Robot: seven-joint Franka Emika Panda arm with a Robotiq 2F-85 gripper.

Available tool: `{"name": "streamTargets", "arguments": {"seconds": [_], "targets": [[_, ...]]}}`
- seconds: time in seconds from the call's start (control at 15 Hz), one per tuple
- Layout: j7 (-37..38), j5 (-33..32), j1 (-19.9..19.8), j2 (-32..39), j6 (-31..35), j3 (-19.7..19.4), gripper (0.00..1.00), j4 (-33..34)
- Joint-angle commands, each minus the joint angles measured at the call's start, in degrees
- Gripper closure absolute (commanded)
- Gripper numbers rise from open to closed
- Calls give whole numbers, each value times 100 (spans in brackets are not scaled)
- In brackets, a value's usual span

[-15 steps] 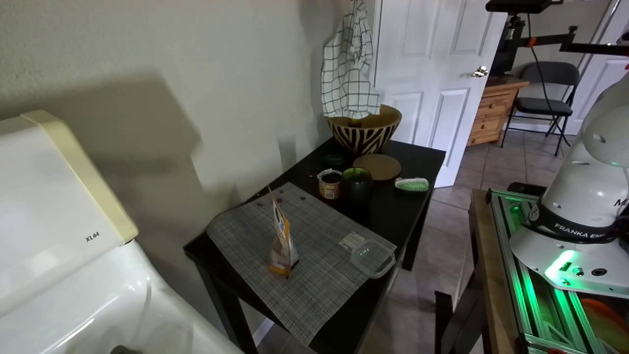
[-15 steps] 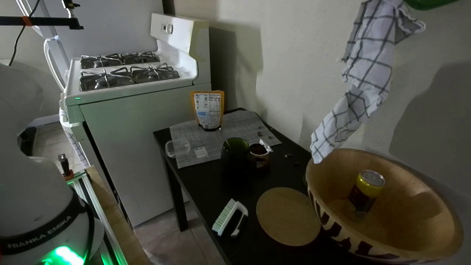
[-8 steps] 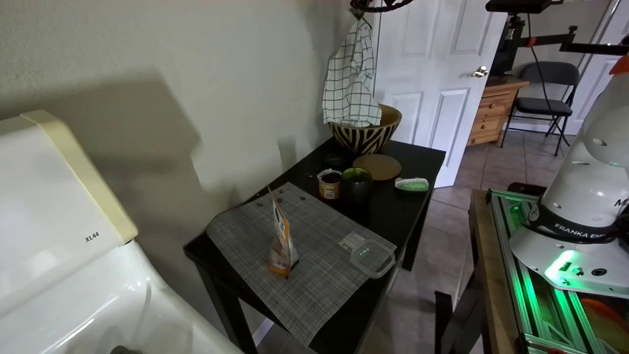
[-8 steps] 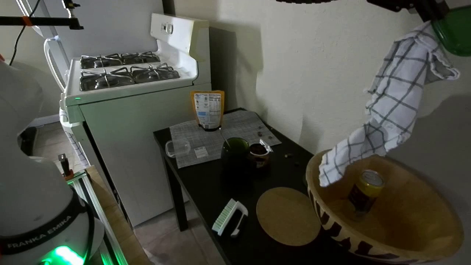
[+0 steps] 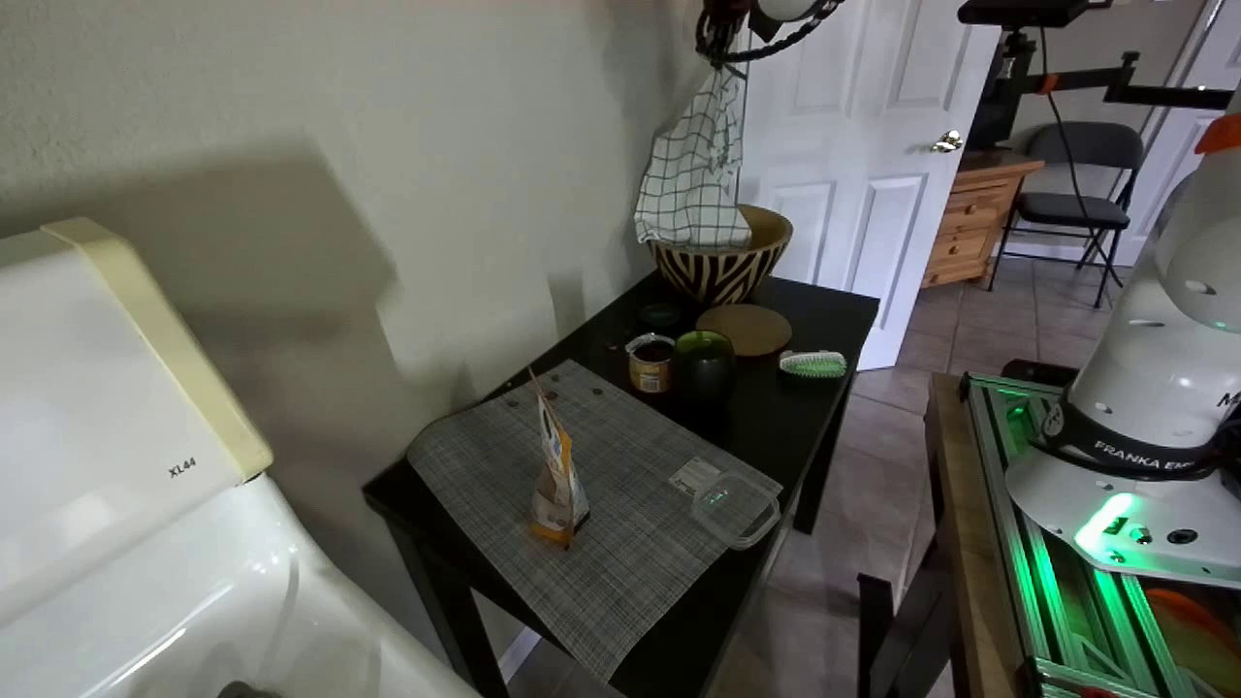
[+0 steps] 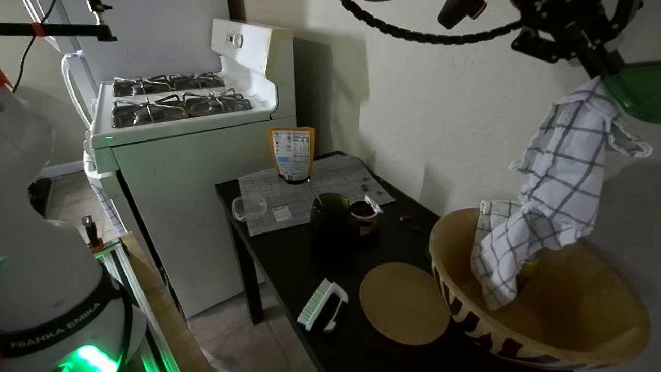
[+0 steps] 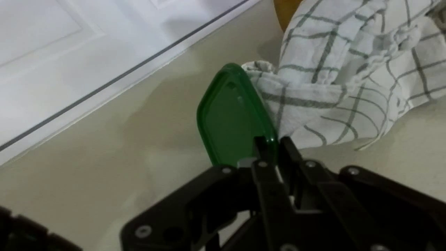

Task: Put the towel in the bowl

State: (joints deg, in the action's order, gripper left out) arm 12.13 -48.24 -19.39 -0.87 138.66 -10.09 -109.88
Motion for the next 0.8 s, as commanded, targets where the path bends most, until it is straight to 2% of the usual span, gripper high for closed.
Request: {"name": "streamTargets", "arguments": {"seconds": [0.0, 0.33, 0.6, 0.73], "targets": [[-179, -722, 338, -143, -608, -47, 97, -342], [-825, -1342, 593, -236, -1069, -26, 97, -787], [-2002, -593, 589, -158, -710, -125, 97, -1122], [-2649, 10, 543, -127, -454, -205, 97, -1267]]}}
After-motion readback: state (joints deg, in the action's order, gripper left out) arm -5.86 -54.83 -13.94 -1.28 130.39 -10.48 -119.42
